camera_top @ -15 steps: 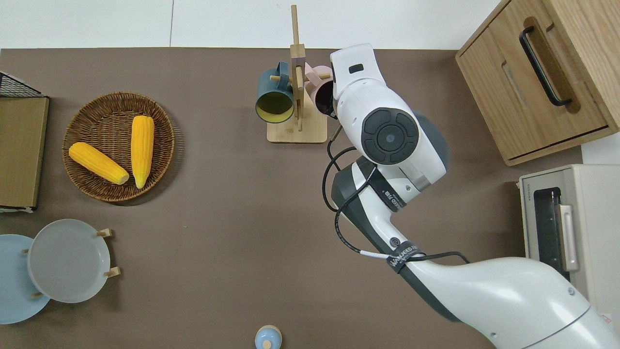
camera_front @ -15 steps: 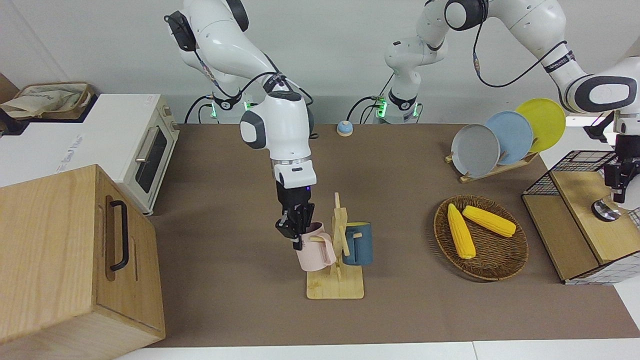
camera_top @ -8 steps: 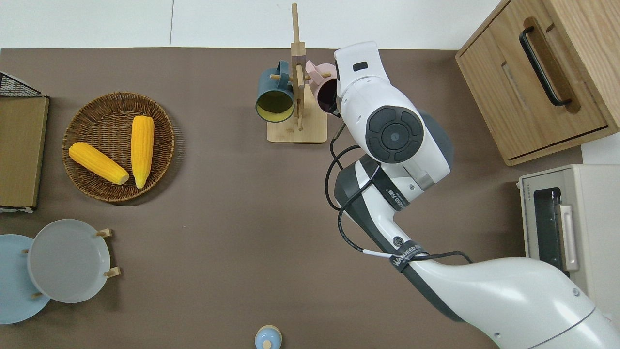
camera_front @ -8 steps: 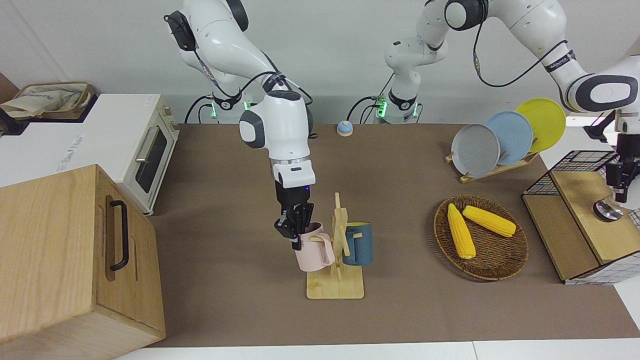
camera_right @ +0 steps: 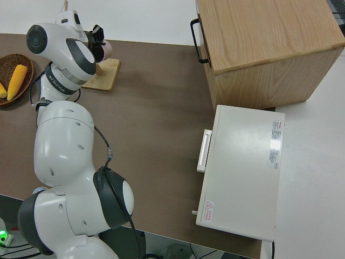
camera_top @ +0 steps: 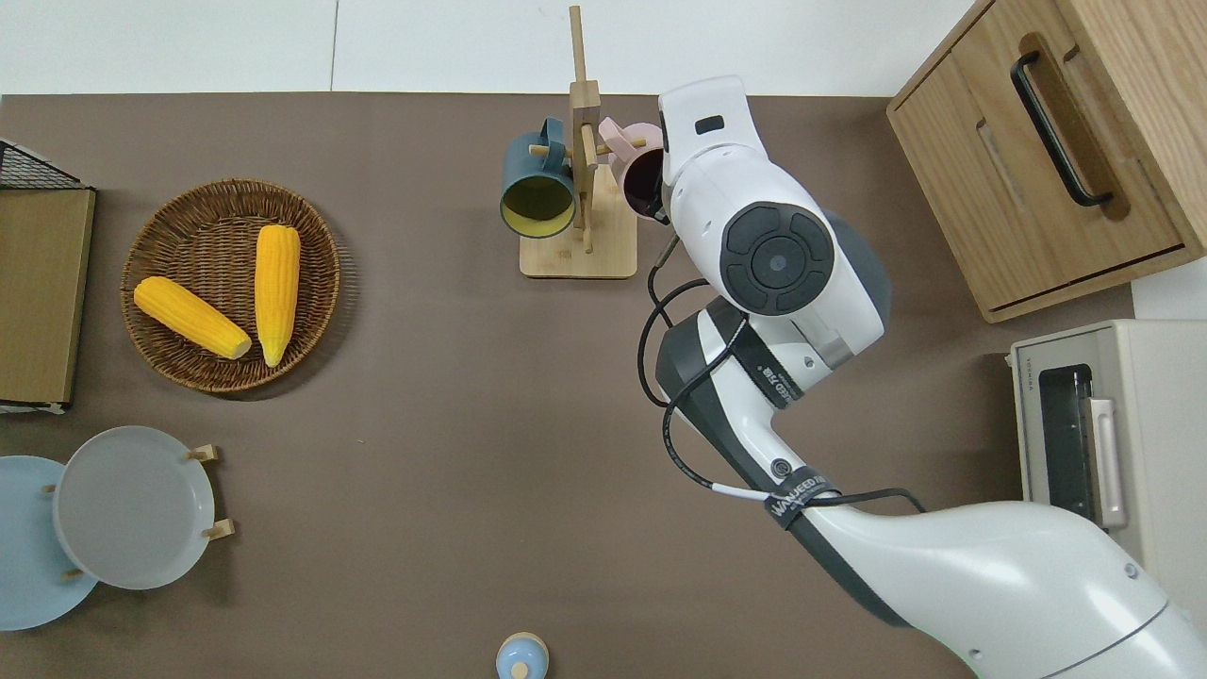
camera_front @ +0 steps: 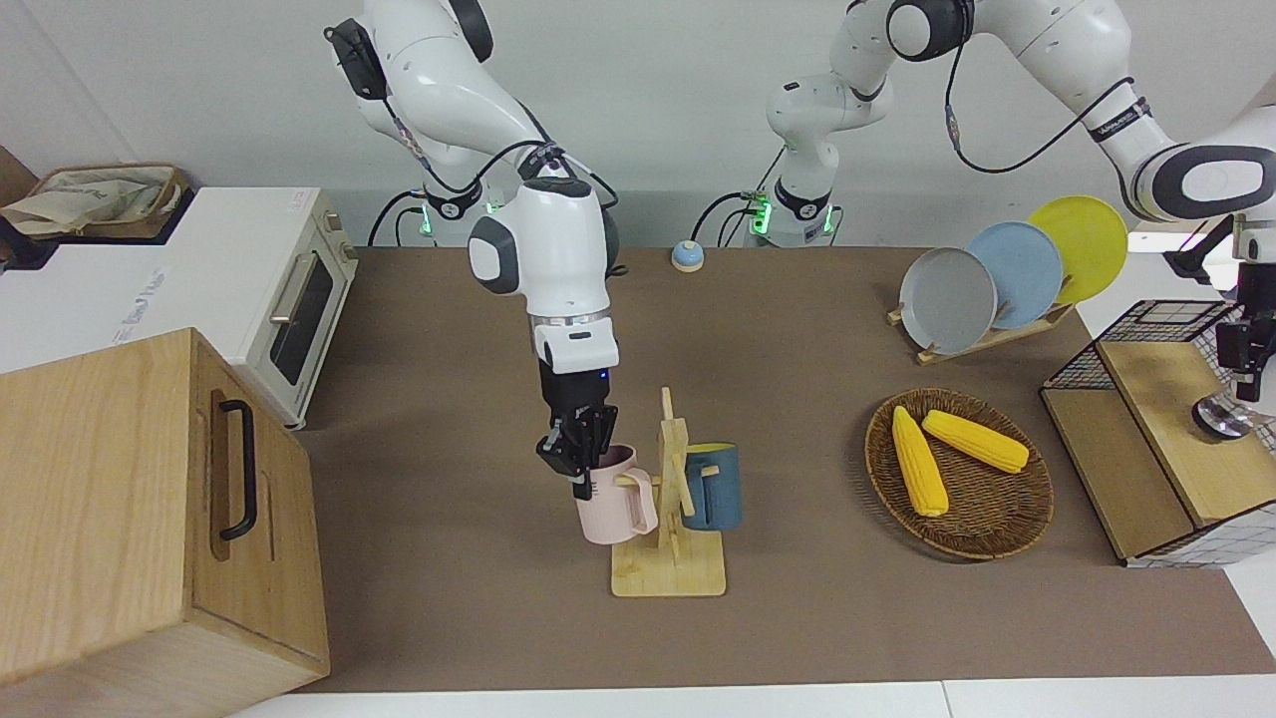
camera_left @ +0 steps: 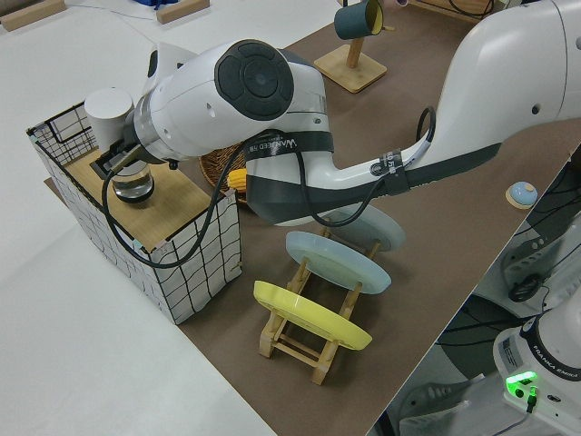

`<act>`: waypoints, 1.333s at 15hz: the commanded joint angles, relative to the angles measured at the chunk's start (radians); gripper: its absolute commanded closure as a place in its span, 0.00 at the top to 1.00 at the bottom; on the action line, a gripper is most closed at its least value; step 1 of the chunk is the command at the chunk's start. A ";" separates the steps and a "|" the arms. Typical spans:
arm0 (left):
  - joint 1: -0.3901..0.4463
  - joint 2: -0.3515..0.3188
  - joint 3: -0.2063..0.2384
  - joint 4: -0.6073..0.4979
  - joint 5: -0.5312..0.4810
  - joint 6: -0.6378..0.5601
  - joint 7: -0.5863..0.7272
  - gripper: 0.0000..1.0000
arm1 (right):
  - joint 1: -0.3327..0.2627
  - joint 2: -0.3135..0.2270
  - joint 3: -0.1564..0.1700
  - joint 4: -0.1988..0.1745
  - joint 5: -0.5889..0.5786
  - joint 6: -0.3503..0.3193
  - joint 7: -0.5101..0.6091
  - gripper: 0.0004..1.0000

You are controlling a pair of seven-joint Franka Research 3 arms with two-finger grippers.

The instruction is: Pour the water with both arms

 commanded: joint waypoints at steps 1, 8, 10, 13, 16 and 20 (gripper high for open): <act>0.001 -0.005 0.003 0.035 -0.005 -0.007 0.008 0.00 | -0.011 -0.029 0.008 -0.026 -0.001 -0.019 -0.006 0.05; 0.001 -0.044 0.004 0.058 0.119 -0.084 -0.109 0.00 | -0.013 -0.037 0.008 -0.033 0.013 -0.028 -0.011 0.05; 0.001 -0.046 0.007 0.079 0.144 -0.124 -0.145 0.00 | -0.014 -0.037 0.006 -0.027 0.042 -0.031 -0.012 0.04; 0.001 -0.061 0.007 0.079 0.181 -0.145 -0.179 0.00 | -0.007 -0.035 -0.014 -0.006 0.123 -0.052 -0.006 0.02; 0.000 -0.089 0.006 0.079 0.190 -0.167 -0.182 0.00 | -0.007 -0.035 -0.012 -0.006 0.133 -0.056 0.020 0.01; -0.003 -0.109 0.004 0.079 0.242 -0.174 -0.228 0.00 | -0.010 -0.035 -0.010 -0.006 0.134 -0.060 0.041 0.01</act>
